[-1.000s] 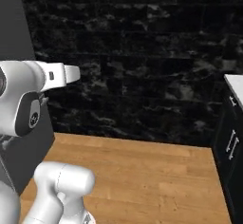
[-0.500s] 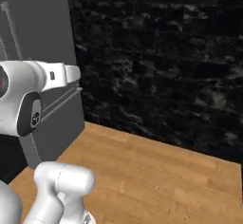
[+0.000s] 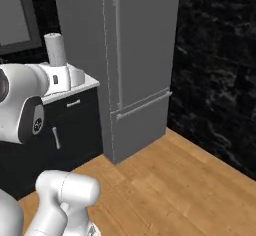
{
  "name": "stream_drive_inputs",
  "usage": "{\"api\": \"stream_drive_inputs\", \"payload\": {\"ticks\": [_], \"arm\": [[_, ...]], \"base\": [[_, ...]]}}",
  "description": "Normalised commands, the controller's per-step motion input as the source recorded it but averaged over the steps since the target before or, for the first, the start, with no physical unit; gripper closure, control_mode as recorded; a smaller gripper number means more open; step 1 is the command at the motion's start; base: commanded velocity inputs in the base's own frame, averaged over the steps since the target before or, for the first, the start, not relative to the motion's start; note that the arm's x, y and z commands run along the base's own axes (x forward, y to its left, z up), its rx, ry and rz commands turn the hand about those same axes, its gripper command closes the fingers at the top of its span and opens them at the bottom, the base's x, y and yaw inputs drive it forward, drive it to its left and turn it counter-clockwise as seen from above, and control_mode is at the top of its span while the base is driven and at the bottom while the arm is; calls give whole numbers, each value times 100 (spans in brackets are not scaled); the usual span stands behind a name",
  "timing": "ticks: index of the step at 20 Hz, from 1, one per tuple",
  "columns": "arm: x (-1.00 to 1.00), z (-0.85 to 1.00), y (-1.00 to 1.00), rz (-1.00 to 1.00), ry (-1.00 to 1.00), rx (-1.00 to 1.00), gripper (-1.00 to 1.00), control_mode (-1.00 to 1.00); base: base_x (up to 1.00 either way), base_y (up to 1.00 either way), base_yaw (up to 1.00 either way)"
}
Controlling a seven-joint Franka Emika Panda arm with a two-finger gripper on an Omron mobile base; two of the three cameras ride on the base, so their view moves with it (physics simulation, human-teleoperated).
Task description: Gather all objects into one cabinet and sort the glasses and bowls to opposite sides.
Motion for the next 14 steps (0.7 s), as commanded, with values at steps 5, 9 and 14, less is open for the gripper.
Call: {"api": "stream_drive_inputs", "payload": {"ticks": [5, 9, 14], "arm": [[0, 0, 0, 0, 0, 0, -100, 100], [0, 0, 0, 0, 0, 0, -100, 100], [0, 0, 0, 0, 0, 0, -100, 100]], "base": [[-53, 73, 58], [-11, 89, 39], [-67, 81, 28]]}}
